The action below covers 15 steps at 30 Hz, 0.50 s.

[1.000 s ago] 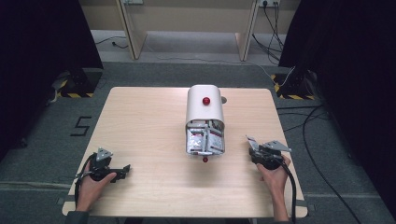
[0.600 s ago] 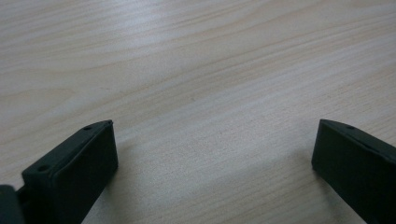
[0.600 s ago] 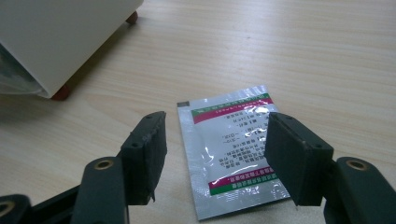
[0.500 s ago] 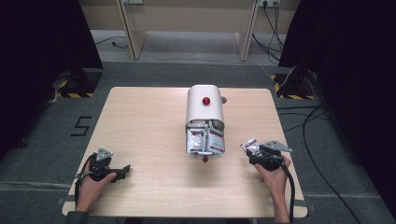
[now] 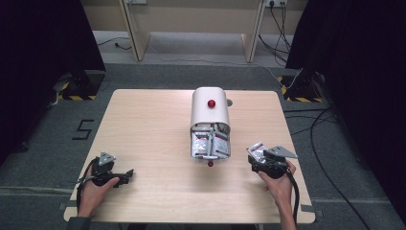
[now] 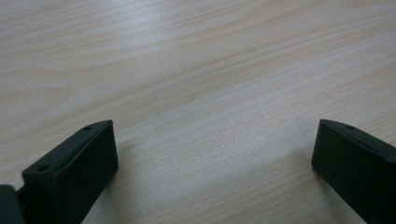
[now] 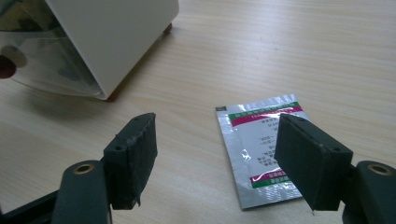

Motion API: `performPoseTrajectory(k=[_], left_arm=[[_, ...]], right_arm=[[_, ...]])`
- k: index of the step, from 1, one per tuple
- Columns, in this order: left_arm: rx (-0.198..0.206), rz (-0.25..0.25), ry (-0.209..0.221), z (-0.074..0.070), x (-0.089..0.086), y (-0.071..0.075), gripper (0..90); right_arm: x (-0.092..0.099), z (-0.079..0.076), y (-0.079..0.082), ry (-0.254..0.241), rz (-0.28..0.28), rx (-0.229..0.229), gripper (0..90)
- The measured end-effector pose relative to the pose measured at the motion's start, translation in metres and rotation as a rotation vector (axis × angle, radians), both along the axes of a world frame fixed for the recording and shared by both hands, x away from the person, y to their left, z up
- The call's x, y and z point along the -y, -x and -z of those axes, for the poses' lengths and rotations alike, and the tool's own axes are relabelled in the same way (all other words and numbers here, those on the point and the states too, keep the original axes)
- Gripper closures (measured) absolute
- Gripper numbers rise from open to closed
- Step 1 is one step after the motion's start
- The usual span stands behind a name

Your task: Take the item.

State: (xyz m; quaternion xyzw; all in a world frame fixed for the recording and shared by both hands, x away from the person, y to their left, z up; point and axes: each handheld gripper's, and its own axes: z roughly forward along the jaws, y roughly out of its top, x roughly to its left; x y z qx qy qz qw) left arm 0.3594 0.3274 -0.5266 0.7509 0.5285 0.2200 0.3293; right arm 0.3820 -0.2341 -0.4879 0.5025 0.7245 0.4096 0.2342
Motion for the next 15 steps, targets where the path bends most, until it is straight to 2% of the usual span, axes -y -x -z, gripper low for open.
performPoseTrajectory(k=[15], left_arm=[[0.0, 0.001, 0.0, 0.0, -0.0001, 0.0001, 0.0]], right_arm=[[-0.0077, -0.0039, 0.0058, -0.012, -0.014, -0.005, 22.8]])
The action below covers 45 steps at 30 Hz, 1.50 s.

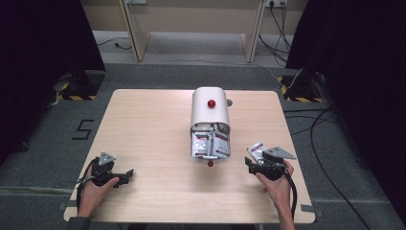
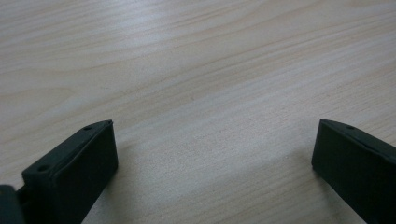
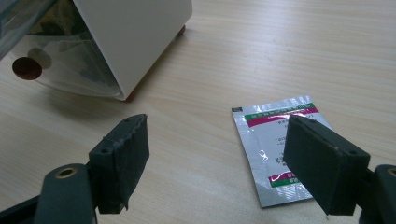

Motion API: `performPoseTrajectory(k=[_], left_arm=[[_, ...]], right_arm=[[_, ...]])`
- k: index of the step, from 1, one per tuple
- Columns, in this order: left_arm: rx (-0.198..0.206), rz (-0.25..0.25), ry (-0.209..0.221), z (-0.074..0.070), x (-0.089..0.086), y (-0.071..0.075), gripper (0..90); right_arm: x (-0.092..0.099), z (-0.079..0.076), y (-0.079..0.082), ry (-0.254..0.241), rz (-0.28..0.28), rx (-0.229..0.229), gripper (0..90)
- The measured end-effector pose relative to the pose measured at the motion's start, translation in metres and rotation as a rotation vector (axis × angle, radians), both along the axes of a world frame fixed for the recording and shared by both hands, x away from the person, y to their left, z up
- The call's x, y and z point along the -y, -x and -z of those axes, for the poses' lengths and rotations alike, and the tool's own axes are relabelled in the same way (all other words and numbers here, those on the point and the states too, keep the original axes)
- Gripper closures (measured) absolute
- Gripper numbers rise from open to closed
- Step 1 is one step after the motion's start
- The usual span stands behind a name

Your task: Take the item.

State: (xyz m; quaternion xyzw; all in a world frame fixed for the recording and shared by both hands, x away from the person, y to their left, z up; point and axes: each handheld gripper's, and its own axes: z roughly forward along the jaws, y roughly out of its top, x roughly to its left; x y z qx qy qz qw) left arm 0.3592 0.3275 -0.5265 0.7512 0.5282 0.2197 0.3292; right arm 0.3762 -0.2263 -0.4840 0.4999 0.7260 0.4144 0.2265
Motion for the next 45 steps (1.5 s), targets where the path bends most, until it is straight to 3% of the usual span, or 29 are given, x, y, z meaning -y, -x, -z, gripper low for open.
performPoseTrajectory(k=[11, 45], left_arm=[[0.0, 0.0, 0.0, 0.0, 0.0, 0.0, 0.0], [0.001, 0.001, 0.001, 0.0, 0.0, 0.0, 0.0]], right_arm=[[-0.002, -0.005, 0.005, 0.009, -0.011, 0.016, 16.4], [0.003, -0.003, 0.027, 0.03, -0.036, 0.026, 16.4]])
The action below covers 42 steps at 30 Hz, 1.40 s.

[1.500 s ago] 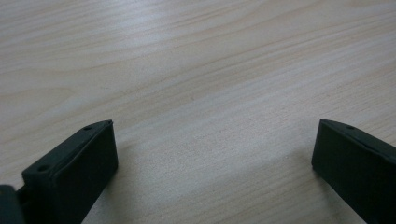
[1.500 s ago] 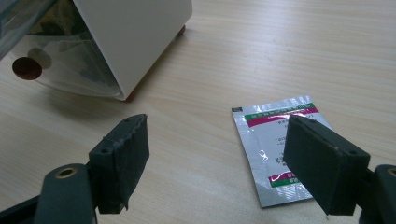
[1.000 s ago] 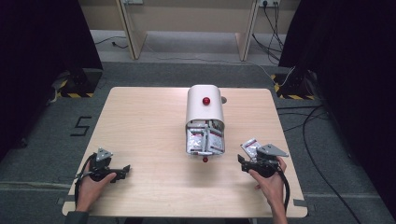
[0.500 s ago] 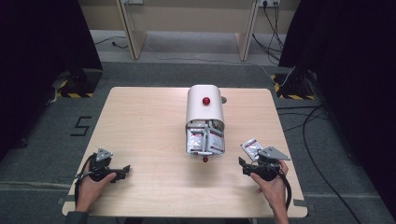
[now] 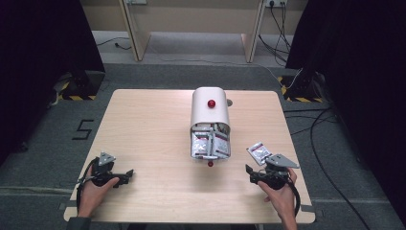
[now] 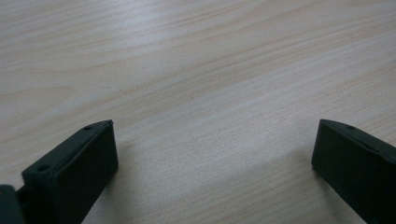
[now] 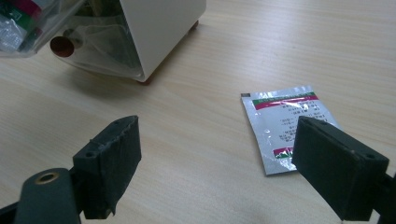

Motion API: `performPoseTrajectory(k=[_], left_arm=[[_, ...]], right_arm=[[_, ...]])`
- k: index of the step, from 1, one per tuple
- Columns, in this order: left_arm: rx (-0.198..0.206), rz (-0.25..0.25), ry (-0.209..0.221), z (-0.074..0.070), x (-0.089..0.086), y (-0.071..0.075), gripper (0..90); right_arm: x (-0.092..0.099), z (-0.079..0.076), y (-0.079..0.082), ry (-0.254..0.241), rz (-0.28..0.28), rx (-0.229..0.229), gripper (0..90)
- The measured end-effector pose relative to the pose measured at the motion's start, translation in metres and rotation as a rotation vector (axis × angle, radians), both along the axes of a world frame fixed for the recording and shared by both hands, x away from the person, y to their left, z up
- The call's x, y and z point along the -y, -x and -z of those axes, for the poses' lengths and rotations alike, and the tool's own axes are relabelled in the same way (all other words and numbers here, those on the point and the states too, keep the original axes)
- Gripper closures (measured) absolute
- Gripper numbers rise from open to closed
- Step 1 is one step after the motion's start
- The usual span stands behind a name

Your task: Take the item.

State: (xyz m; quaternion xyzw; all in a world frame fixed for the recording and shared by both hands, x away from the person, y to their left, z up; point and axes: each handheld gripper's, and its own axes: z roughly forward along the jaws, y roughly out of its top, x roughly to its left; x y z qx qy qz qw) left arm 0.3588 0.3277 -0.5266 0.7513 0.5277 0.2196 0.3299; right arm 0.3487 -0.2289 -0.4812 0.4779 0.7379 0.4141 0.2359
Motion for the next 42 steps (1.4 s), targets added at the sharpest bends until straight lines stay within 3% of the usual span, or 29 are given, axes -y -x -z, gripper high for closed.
performPoseTrajectory(k=[42], left_arm=[[-0.001, 0.0, 0.0, 0.0, 0.0, 0.0, 0.0]], right_arm=[[-0.013, 0.011, 0.027, 0.013, -0.051, -0.032, 17.1]])
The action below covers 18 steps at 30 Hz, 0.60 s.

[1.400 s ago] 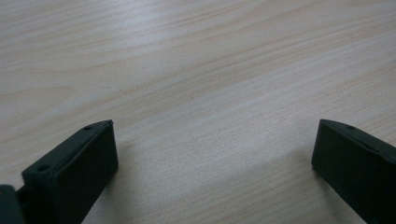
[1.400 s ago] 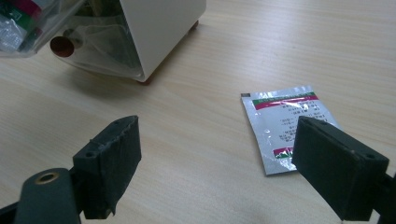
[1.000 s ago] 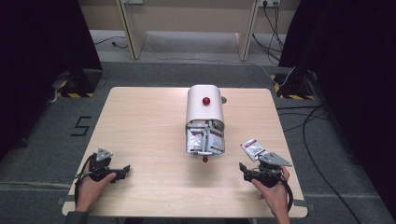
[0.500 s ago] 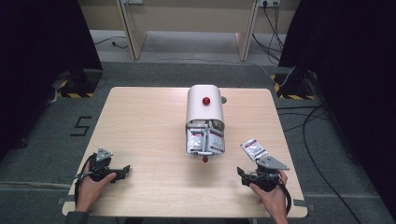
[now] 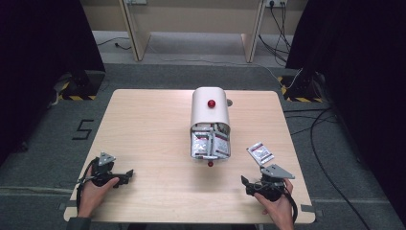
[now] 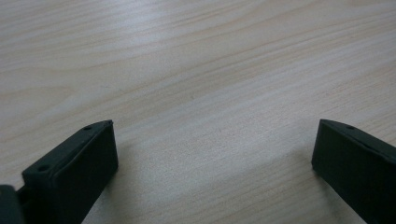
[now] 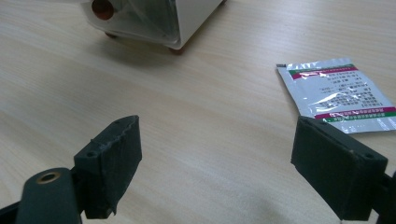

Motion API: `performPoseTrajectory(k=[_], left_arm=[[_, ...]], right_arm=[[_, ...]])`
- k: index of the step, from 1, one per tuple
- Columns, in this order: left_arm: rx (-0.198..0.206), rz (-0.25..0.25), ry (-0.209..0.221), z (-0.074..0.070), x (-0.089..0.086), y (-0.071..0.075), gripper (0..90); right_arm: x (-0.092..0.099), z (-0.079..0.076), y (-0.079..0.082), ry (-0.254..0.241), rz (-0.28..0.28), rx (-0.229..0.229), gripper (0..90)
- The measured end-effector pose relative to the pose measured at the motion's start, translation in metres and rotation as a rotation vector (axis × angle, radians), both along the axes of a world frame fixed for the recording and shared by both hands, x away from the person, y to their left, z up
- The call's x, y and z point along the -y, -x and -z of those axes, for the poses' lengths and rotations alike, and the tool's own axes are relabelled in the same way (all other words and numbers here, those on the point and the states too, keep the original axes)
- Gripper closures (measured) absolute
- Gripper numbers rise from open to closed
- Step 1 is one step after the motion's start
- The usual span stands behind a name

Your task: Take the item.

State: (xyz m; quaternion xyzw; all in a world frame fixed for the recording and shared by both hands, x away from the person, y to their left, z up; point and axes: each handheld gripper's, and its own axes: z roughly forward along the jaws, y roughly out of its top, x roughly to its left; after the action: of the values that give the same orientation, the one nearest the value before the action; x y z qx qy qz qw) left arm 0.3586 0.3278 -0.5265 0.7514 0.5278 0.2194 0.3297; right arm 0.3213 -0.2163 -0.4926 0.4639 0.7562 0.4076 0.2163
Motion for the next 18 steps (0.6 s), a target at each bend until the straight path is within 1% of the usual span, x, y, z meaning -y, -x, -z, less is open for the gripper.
performPoseTrajectory(k=[5, 7, 9, 13, 18], left_arm=[[0.0, 0.0, 0.0, 0.0, 0.0, 0.0, 0.0], [0.0, 0.0, 0.0, 0.0, 0.0, 0.0, 0.0], [0.0, 0.0, 0.0, 0.0, 0.0, 0.0, 0.0], [0.0, 0.0, 0.0, 0.0, 0.0, 0.0, 0.0], [0.0, 0.0, 0.0, 0.0, 0.0, 0.0, 0.0]], right_arm=[[0.0, 0.001, 0.003, 0.002, -0.002, -0.003, 17.2], [-0.001, 0.001, 0.005, -0.006, 0.003, -0.013, 17.2], [0.001, 0.002, 0.006, 0.002, -0.001, -0.006, 17.2], [0.002, 0.004, 0.009, -0.003, 0.002, -0.014, 17.2], [0.004, 0.009, 0.015, 0.004, 0.005, -0.018, 17.4]])
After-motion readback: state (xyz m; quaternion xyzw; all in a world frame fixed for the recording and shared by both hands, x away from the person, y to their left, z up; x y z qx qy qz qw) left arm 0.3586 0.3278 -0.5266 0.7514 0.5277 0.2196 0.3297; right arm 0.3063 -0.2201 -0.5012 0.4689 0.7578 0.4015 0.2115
